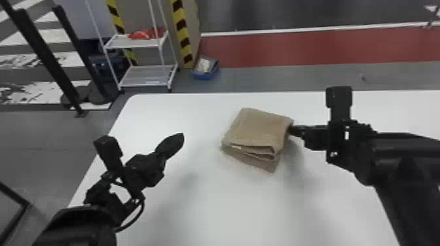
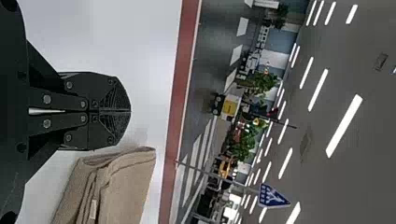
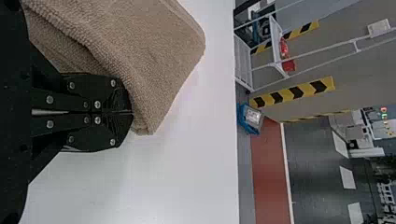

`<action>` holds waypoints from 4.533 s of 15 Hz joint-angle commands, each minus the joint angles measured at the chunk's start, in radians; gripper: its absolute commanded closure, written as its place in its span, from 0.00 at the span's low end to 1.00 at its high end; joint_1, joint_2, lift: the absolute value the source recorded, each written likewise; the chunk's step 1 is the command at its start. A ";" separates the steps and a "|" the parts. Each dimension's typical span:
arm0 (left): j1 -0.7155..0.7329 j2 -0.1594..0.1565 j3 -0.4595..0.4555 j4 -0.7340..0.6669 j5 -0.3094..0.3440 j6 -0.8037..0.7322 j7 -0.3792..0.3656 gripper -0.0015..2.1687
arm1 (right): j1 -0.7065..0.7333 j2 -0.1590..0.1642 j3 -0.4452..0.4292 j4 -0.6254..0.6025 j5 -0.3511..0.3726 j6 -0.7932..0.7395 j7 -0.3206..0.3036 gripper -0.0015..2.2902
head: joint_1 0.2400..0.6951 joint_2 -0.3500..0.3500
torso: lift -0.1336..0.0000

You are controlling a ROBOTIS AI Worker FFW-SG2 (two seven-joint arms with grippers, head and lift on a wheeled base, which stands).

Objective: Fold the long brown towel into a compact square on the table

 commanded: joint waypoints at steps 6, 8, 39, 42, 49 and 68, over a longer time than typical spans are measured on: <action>-0.038 -0.002 -0.058 0.085 -0.029 -0.101 0.007 0.59 | 0.222 -0.033 -0.191 -0.267 -0.087 0.069 0.107 0.85 | 1.00 0.67 | 0.08; -0.083 -0.004 -0.092 0.173 -0.049 -0.159 0.010 0.59 | 0.335 -0.065 -0.324 -0.380 -0.202 0.081 0.145 0.85 | 1.00 0.61 | 0.08; 0.328 -0.017 -0.103 -0.470 -0.164 -0.233 0.328 0.03 | 0.518 -0.091 -0.223 -0.716 -0.093 -0.103 0.268 0.00 | 1.00 0.44 | 0.08; 0.409 -0.046 -0.072 -0.534 -0.184 -0.276 0.378 0.03 | 0.580 -0.058 -0.143 -0.678 -0.075 -0.327 0.225 0.03 | 1.00 0.57 | 0.08; 0.492 -0.094 -0.090 -0.482 -0.205 -0.417 0.431 0.03 | 0.869 -0.030 -0.035 -0.736 -0.025 -0.680 -0.042 0.03 | 1.00 0.69 | 0.08; 0.574 -0.100 -0.090 -0.402 -0.261 -0.540 0.483 0.03 | 1.025 -0.084 -0.071 -0.798 -0.045 -0.735 -0.042 0.03 | 1.00 0.69 | 0.08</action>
